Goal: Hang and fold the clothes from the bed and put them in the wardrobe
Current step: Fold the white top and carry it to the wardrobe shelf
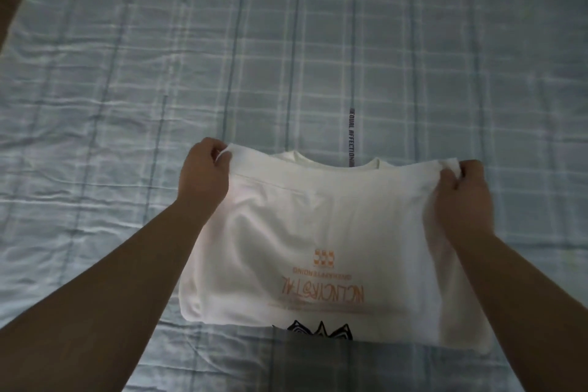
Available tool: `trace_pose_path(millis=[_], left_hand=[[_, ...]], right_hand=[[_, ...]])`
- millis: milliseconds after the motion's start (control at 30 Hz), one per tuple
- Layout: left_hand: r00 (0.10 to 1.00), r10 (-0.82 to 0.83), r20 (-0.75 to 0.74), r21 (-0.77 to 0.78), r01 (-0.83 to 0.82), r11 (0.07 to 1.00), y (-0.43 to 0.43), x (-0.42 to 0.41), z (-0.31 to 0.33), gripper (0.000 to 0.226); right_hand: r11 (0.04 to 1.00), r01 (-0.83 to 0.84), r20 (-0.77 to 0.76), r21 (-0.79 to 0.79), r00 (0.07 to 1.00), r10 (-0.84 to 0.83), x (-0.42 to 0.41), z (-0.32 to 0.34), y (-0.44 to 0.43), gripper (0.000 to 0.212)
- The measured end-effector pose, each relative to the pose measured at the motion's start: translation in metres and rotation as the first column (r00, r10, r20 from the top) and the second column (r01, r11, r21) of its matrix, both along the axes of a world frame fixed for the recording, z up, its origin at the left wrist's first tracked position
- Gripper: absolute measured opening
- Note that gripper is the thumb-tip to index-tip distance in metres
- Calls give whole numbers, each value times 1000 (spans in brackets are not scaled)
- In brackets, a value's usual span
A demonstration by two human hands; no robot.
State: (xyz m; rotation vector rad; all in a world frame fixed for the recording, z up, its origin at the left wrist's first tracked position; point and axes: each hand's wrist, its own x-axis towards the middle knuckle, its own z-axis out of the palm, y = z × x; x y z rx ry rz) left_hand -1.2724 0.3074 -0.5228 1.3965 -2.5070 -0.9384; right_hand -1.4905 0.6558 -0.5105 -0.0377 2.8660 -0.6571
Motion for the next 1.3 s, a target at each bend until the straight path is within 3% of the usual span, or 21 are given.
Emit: trace_pose_path(millis=[133,300,367,433,500,600,733,867,1033,1167,1300], left_hand=[[980,122,-156,3,-123,992,2,-7,7,4],[996,79,-49,9,-79,997,9,-16,-15,15],[999,33,-18,-96,-34,995,14,-14,-17,32],[994,-108,27,-273,112,956,24,-5,-14,44],[943,-317,99,-369,330,869,43,9,-7,50],[806,-515,292,-263,585,767,84,40,-2,58],[677,-587,444,-154,703,695,132,83,-7,64],[674,-529,516,-133,673,728,140,95,-20,66],[671,-495,553,-141,660,738,140,91,-28,67],[723,-492,485,-159,626,763,139,100,-10,64],[793,-409,452,-185,532,826,128,132,-2,66]], right_hand=[[999,-13,-59,-42,998,11,-3,4,-5,21],[994,-59,-41,96,997,63,-10,-24,-10,24],[979,-93,-116,179,987,115,-7,-32,-11,32],[973,-144,-222,183,958,183,5,-29,-11,41],[942,-299,-259,152,908,329,28,-20,-9,48],[835,-524,-148,164,824,547,74,-7,1,49],[707,-655,20,267,737,676,136,-2,20,54],[660,-654,139,369,742,656,164,-19,37,61],[652,-643,174,402,753,635,160,-33,35,63],[713,-624,119,321,773,623,161,-14,42,62],[811,-475,3,342,864,504,151,0,77,61]])
